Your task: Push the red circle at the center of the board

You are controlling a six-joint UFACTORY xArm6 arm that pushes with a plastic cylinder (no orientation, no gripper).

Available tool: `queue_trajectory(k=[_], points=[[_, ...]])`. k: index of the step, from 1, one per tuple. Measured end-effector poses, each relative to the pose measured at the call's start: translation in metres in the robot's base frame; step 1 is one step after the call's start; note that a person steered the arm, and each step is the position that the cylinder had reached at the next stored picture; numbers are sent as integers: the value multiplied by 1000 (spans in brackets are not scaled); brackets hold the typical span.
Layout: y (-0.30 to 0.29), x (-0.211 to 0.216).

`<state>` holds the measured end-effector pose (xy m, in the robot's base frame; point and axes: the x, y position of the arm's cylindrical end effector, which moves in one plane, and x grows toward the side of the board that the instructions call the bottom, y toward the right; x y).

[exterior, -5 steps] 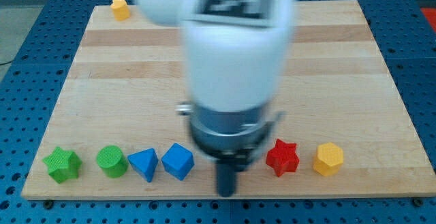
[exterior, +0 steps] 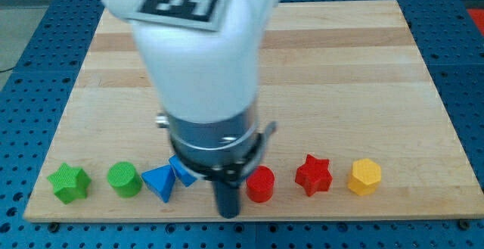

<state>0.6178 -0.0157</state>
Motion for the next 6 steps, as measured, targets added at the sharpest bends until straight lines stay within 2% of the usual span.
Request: queue_trajectory(k=[1,2,3,4,5,6], points=[[49,-4],[60,-22],[12,-40],[-15,-40],[-14,-80],[-35,-102]])
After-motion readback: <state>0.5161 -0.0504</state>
